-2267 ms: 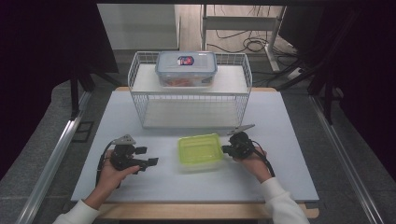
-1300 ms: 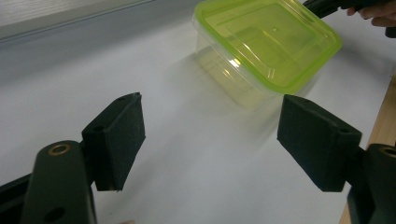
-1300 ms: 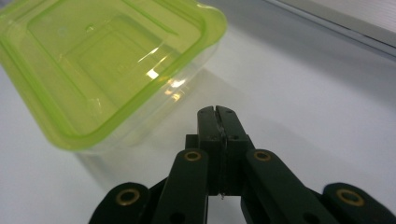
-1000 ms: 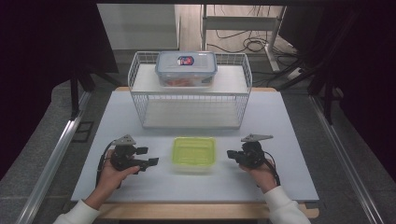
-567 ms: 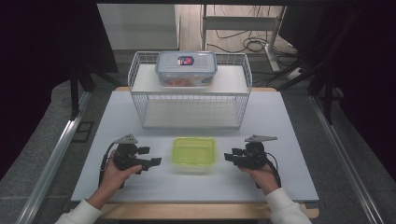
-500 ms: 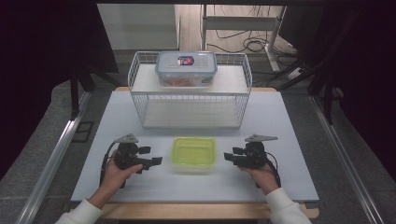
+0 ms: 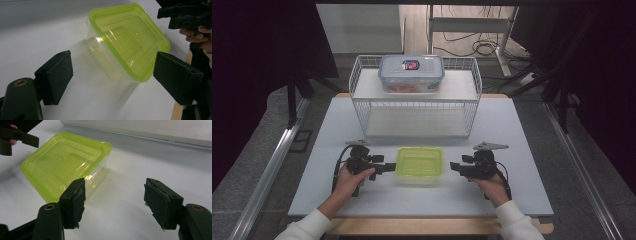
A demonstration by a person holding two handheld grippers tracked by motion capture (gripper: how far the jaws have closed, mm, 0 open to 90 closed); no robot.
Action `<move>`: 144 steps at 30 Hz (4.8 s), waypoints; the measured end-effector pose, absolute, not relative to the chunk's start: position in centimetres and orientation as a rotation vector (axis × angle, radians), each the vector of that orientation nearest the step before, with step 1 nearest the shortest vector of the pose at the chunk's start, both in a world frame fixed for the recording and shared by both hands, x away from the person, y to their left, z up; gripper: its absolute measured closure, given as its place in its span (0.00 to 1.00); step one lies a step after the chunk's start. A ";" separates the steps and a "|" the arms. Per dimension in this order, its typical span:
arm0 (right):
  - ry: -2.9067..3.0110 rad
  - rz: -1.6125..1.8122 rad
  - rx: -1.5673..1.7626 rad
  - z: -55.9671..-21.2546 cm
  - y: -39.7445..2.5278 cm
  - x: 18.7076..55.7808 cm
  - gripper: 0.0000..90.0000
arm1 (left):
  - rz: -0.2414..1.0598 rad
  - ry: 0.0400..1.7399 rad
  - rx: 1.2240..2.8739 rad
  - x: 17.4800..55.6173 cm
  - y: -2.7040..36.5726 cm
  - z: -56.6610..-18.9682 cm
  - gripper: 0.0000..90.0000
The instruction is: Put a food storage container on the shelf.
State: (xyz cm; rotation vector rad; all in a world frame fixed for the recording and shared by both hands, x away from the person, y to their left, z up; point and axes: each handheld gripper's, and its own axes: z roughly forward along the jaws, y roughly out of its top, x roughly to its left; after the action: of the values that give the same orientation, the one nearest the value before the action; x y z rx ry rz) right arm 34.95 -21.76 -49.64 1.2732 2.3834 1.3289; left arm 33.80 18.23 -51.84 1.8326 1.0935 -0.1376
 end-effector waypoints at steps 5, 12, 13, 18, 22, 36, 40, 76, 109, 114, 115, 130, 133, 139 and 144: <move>2.382 1.317 1.272 -49.6 -21.8 35.1 0.37 | -0.156 1.107 1.838 34.8 17.2 -52.2 0.19; 2.365 1.312 1.279 -49.8 -21.6 35.3 0.37 | -0.181 1.139 1.813 35.8 16.9 -52.6 0.27; 2.366 1.313 1.280 -49.7 -21.6 35.2 0.37 | -0.178 1.142 1.806 35.8 16.8 -52.7 0.29; 2.371 1.318 1.277 -49.7 -21.1 35.4 0.37 | -0.189 1.127 1.829 35.7 16.4 -52.8 0.36; 2.384 1.332 1.276 -49.7 -20.6 35.4 0.38 | -0.183 1.131 1.836 35.7 16.2 -52.9 0.41; 2.442 1.422 1.379 -50.8 -19.3 36.5 0.41 | -0.162 1.114 1.848 35.6 16.2 -52.9 0.67; 2.459 1.451 1.429 -51.2 -19.1 37.1 0.43 | -0.171 1.110 1.844 35.6 16.3 -52.9 0.68; 2.463 1.560 1.440 -50.8 -18.4 36.1 0.84 | -0.138 1.066 1.834 33.6 16.3 -52.0 0.79; 2.409 1.567 1.330 -49.3 -18.2 35.3 0.89 | -0.058 1.042 1.803 32.9 16.6 -50.6 0.89; 2.394 1.596 1.317 -48.5 -18.3 35.3 0.89 | -0.050 1.021 1.788 32.8 16.8 -49.4 0.89; 2.392 1.601 1.313 -48.2 -18.2 35.3 0.89 | -0.047 1.020 1.785 32.8 16.9 -49.2 0.89; 2.321 1.659 1.194 -40.4 -17.1 36.1 0.89 | 0.044 0.956 1.741 33.7 18.1 -41.0 0.89; 2.308 1.656 1.156 -38.3 -16.8 36.5 0.89 | 0.071 0.939 1.738 34.1 18.3 -39.3 0.89; 2.293 1.648 1.121 -34.9 -16.2 37.5 0.89 | 0.105 0.924 1.724 35.1 18.8 -36.3 0.89; 2.274 1.658 1.097 -32.5 -15.8 38.3 0.89 | 0.118 0.904 1.720 36.1 19.2 -33.9 0.89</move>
State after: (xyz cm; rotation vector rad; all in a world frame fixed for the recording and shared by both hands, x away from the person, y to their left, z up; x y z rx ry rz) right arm 38.34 -15.84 -32.47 1.0967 2.2738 1.6584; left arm 36.07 19.18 -33.90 1.7197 0.9038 0.1181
